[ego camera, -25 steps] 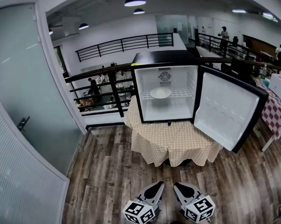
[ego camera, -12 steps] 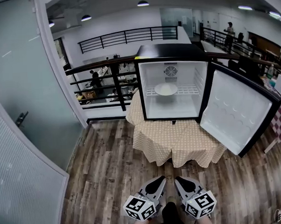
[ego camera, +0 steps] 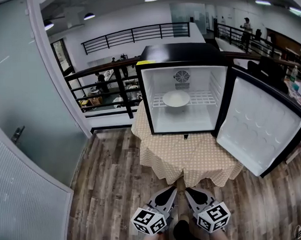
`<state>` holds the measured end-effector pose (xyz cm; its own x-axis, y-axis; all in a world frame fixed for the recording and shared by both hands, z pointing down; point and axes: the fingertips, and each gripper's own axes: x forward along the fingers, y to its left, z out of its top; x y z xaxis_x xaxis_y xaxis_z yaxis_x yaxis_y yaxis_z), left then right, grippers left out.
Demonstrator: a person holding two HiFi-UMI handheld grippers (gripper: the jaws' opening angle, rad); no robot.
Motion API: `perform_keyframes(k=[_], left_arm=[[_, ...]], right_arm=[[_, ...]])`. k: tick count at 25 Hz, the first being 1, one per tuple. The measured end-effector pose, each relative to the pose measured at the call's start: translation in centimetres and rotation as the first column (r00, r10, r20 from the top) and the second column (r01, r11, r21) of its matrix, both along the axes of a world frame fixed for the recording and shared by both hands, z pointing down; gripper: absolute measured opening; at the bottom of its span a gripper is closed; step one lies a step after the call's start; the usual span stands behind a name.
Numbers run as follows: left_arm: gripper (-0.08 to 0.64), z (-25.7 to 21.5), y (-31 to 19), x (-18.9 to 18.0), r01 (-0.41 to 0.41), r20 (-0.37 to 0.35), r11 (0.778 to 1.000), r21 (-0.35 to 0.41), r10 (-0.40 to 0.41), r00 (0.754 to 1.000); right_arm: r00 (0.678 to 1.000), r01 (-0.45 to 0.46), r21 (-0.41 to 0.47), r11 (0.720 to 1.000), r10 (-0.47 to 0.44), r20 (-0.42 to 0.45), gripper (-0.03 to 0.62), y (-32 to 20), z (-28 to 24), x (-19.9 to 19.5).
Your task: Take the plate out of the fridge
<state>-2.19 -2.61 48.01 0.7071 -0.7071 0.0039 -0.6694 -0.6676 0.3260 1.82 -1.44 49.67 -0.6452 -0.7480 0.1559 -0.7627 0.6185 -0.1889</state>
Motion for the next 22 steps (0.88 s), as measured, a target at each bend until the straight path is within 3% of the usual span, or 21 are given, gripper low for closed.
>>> perform_keyframes(k=[11,22], left_arm=[[0.025,-0.6,-6.8,1.7,-0.007,0.004,1.0,-0.007,0.007,1.0],[0.025,-0.5,-12.9,1.9,0.021,0.02,1.0,-0.011,-0.021,1.0]], right_arm=[[1.0,-0.012,-0.01,1.0,0.012,0.008,0.043,-7.3,-0.6,1.4],[0.999,0.037,-0.022,0.999,-0.037,0.021,0.043,-13.4,-0.6,1.0]])
